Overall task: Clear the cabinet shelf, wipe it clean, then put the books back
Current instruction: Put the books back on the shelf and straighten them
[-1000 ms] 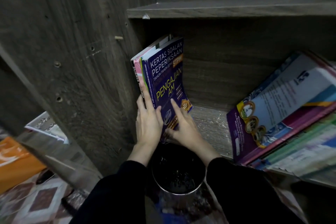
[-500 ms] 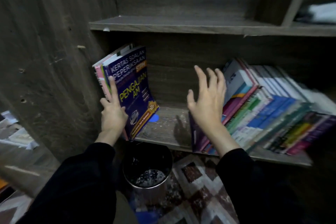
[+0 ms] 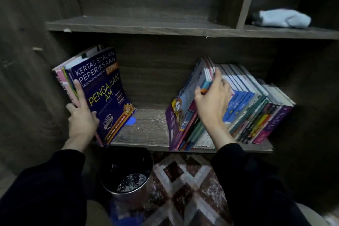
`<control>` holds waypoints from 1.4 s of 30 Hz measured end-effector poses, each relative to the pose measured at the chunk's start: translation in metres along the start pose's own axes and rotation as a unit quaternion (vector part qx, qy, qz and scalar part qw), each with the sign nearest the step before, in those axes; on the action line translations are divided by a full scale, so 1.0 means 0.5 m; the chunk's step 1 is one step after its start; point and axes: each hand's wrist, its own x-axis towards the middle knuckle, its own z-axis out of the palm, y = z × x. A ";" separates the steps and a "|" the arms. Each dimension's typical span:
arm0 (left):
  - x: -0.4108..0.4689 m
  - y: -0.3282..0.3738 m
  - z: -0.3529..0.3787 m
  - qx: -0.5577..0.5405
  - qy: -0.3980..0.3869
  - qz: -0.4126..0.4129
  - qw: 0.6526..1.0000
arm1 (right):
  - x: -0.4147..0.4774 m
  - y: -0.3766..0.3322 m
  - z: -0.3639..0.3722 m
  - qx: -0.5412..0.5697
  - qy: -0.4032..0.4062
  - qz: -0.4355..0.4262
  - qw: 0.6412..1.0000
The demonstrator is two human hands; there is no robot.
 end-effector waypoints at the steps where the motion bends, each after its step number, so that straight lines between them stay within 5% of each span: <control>1: -0.001 0.000 0.000 -0.002 0.001 0.000 1.000 | 0.000 -0.008 -0.002 0.028 -0.004 0.008 1.000; 9: -0.004 -0.001 -0.001 -0.008 0.000 0.002 1.000 | 0.046 -0.046 0.015 0.099 -0.161 0.114 0.975; 16: -0.002 -0.008 0.001 -0.003 0.005 0.008 1.000 | -0.009 -0.144 0.095 0.191 -0.056 0.089 0.976; 27: -0.005 -0.014 -0.005 0.006 -0.012 0.035 0.999 | -0.103 -0.351 0.230 0.144 -0.234 -0.077 0.958; 33: -0.013 -0.050 -0.009 -0.094 -0.082 0.028 0.992 | -0.117 -0.368 0.261 0.160 -0.259 -0.142 0.942; 38: -0.009 -0.068 0.003 -0.084 -0.087 0.040 0.992 | -0.193 -0.247 0.293 0.263 -0.424 -0.110 0.860; 42: -0.007 -0.071 0.004 -0.067 -0.075 0.045 0.994 | -0.261 -0.126 0.341 0.200 -0.549 -0.065 0.809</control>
